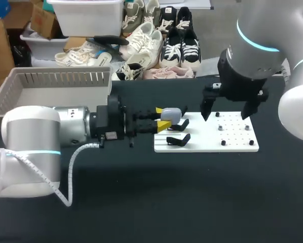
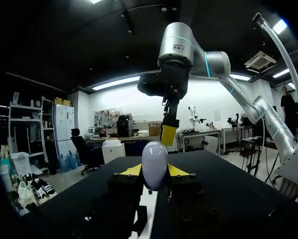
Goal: Pick up each earbud case from the left stands, insert the matching earbuds, close the lid, and place the case in the box.
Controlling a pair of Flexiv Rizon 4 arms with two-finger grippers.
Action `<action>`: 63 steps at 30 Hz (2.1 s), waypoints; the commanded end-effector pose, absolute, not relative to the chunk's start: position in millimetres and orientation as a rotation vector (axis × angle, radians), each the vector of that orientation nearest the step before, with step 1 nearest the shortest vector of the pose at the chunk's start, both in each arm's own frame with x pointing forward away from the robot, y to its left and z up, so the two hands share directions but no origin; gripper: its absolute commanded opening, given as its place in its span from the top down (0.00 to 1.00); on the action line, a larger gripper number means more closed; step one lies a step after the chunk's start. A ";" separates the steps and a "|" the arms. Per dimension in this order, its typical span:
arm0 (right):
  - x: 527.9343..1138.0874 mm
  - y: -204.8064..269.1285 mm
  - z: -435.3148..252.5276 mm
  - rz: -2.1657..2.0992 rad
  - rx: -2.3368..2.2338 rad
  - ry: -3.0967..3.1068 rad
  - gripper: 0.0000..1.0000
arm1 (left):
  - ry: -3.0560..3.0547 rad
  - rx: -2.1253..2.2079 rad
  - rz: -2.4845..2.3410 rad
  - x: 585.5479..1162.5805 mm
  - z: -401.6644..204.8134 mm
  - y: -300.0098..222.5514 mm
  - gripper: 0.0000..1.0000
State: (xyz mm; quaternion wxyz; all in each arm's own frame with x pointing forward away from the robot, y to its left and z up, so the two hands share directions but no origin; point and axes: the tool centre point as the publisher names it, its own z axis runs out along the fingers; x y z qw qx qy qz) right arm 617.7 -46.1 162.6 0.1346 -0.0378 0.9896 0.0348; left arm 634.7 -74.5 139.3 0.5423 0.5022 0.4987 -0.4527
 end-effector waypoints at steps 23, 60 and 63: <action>615.4 -47.1 162.1 0.101 -0.106 2.856 0.00 | 1.704 1.025 -0.394 718.5 194.3 76.5 1.00; 615.4 -47.1 162.1 0.101 -0.106 2.856 0.00 | 2.002 0.903 -0.299 785.8 131.7 151.8 0.00; 615.4 -47.1 162.1 0.101 -0.106 2.856 0.00 | 1.948 0.961 -0.350 772.4 142.9 129.8 0.00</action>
